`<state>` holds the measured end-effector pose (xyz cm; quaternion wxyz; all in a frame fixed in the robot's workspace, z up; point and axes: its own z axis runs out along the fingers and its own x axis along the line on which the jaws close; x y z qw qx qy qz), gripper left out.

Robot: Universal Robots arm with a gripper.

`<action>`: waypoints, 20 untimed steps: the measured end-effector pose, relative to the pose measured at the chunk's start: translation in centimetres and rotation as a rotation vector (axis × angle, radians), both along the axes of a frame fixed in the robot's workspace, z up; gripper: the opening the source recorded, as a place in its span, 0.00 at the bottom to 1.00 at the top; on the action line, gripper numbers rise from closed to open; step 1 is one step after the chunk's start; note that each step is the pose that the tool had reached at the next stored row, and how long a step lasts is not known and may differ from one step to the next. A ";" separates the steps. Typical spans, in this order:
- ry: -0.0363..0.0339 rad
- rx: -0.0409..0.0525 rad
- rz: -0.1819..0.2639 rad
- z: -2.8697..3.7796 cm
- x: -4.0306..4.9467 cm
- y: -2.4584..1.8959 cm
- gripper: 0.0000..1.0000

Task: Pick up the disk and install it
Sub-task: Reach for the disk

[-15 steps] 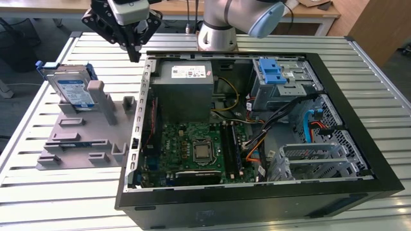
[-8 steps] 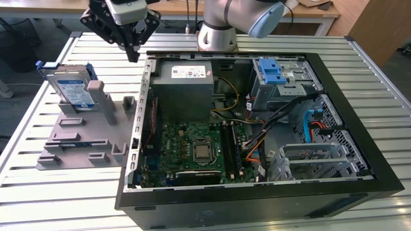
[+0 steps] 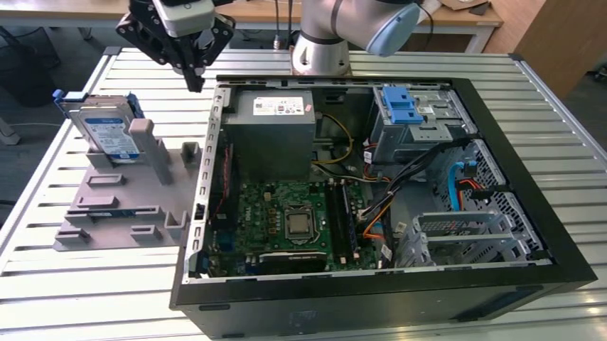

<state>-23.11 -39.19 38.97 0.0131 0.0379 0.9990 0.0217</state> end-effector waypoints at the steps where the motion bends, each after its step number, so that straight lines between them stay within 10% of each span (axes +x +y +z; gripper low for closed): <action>1: 0.0000 0.0000 0.000 0.00 -0.04 0.00 0.11; 20: 0.0001 -0.0001 0.000 -0.01 -1.02 0.00 0.11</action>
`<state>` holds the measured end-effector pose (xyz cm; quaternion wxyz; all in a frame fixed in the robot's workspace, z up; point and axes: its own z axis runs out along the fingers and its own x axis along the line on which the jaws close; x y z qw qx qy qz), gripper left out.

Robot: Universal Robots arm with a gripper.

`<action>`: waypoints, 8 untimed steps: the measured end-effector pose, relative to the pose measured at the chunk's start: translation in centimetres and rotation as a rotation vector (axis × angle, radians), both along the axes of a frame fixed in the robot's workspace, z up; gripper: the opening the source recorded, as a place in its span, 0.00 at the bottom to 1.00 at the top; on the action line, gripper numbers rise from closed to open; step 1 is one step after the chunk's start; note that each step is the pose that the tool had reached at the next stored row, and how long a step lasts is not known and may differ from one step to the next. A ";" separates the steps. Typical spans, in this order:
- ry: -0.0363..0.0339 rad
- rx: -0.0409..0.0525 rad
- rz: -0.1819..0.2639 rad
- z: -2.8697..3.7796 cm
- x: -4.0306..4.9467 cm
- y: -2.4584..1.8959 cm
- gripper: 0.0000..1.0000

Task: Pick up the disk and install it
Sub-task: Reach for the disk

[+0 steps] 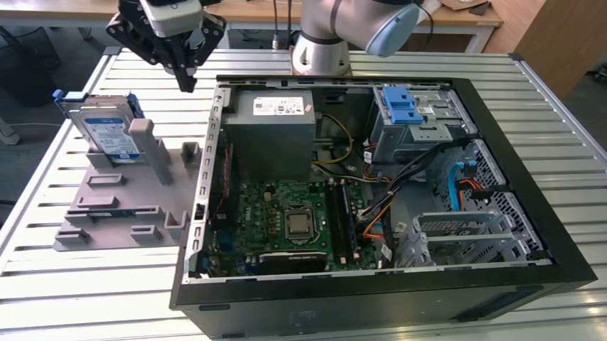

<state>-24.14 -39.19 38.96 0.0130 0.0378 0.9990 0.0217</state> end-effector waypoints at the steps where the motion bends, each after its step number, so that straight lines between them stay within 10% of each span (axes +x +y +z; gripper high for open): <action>1: 0.0000 0.0001 0.000 0.00 -0.02 0.00 0.11; 8: -0.0001 0.0000 0.000 0.00 -0.17 0.00 0.11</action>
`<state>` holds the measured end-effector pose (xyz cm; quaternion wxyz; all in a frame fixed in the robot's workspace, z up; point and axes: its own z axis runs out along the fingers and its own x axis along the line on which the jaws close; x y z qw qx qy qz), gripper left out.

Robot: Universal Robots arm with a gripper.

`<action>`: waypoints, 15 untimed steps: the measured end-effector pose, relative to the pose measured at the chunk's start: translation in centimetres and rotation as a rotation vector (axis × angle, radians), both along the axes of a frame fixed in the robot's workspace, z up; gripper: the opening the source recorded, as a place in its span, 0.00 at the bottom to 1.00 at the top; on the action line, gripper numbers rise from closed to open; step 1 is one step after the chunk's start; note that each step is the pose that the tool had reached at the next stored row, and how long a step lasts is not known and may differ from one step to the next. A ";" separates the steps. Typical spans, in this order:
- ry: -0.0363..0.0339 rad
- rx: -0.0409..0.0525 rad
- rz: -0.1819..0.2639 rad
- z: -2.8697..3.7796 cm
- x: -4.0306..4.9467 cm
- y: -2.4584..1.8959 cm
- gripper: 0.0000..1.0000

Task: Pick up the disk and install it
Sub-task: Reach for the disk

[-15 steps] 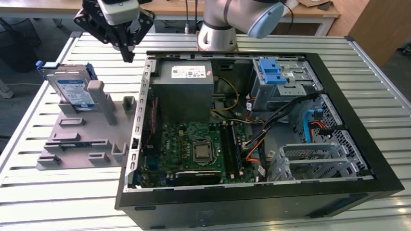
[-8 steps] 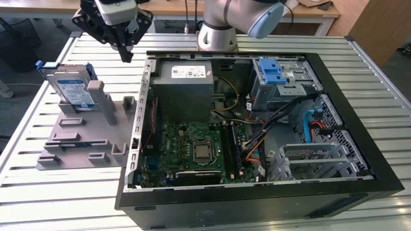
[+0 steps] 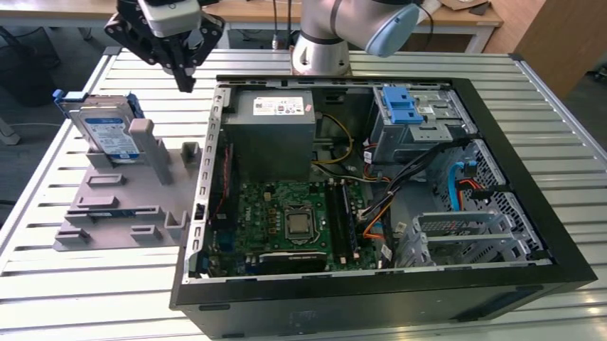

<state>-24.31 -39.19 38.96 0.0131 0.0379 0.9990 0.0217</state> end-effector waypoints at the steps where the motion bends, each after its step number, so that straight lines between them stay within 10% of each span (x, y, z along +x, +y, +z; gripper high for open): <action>1: 0.0000 0.0000 0.000 0.00 -0.03 0.00 0.11; 15: 0.0000 0.0001 0.000 -0.02 -0.65 0.01 0.11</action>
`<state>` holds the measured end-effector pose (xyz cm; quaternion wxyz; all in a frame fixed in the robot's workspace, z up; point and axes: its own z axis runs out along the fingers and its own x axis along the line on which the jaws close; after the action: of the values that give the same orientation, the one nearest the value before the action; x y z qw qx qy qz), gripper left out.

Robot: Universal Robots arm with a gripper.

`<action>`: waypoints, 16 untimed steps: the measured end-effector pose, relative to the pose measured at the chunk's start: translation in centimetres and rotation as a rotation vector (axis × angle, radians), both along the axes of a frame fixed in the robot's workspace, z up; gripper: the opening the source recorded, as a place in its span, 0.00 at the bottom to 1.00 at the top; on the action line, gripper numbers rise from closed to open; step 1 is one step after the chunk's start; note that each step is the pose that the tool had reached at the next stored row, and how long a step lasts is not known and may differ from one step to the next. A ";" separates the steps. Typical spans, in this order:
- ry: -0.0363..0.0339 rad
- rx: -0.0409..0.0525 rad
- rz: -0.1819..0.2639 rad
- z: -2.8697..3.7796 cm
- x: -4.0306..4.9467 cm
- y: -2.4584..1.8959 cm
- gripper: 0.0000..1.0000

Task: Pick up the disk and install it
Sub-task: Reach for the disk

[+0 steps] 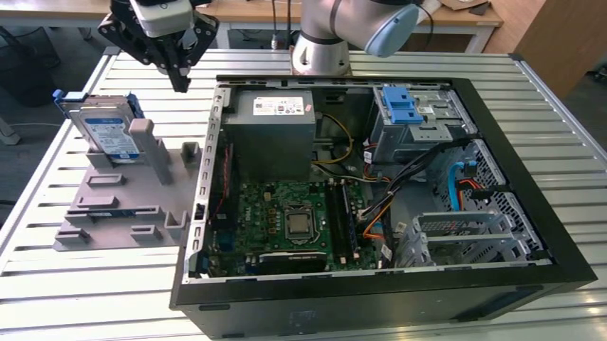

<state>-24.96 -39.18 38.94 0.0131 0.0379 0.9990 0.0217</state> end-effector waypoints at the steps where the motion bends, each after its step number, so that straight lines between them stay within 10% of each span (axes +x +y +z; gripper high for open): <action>1: 0.0000 -0.0001 0.000 0.00 -0.02 0.00 0.11; 16: 0.0001 -0.0001 0.000 -0.07 -1.12 0.54 0.11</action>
<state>-26.08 -38.64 38.87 0.0130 0.0379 0.9990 0.0217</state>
